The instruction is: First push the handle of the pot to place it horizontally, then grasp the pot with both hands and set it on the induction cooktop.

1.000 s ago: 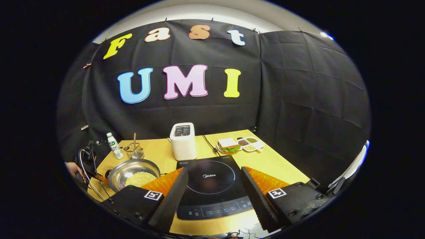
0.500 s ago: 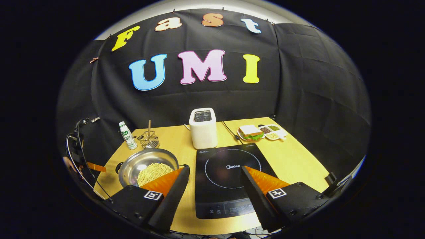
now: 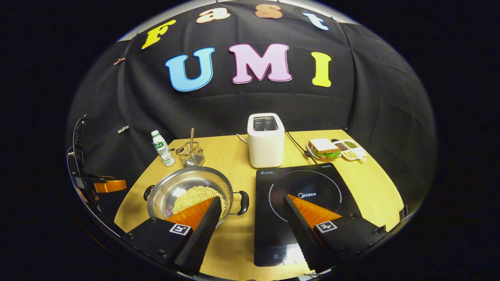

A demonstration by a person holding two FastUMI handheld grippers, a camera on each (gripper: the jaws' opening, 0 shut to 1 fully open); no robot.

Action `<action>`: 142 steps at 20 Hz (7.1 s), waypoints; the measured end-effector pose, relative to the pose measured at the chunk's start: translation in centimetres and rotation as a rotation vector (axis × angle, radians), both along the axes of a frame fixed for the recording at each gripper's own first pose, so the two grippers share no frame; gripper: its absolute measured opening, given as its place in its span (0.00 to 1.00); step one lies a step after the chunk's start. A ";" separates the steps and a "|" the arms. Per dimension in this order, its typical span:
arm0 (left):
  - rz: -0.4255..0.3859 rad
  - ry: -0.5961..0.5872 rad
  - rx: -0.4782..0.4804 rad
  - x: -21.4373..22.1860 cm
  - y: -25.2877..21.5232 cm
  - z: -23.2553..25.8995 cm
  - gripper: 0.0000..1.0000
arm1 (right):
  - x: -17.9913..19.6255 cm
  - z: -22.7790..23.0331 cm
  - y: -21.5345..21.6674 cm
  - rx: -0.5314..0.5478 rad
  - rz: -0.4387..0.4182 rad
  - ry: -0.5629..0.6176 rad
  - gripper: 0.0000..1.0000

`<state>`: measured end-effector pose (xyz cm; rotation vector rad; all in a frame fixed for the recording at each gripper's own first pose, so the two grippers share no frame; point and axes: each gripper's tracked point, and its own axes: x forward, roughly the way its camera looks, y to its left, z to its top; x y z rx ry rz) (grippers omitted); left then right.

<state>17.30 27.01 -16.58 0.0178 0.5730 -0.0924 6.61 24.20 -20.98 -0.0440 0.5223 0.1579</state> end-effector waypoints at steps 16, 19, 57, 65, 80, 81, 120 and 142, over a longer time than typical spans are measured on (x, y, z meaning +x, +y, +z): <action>-0.075 0.054 -0.120 6.8 -4.7 -3.9 0.96 | 7.0 -9.7 4.5 0.039 0.092 0.192 0.99; -0.080 0.075 -0.146 6.9 -5.5 -5.5 0.95 | 7.1 -11.3 4.7 0.046 0.091 0.238 0.99; 0.027 0.239 -0.237 6.1 -4.4 -12.5 0.60 | 5.3 -19.2 8.6 0.062 0.043 0.420 0.55; 0.050 0.221 -0.246 5.6 -3.9 -11.4 0.58 | 4.0 -15.4 8.4 0.063 0.077 0.388 0.59; -0.003 0.165 -0.253 3.3 -13.3 -3.6 0.58 | 4.2 -6.4 -0.9 0.090 0.050 0.310 0.59; -0.012 0.162 -0.252 3.1 -14.8 -3.2 0.58 | 4.4 -6.2 -1.9 0.092 0.045 0.305 0.59; -0.047 0.207 -0.206 8.0 -40.4 -7.6 0.58 | 12.9 -10.1 -26.9 0.109 -0.049 0.395 0.59; 0.020 0.161 -0.118 7.4 -38.4 -5.7 0.99 | 12.6 -8.4 -28.9 0.109 -0.089 0.354 0.99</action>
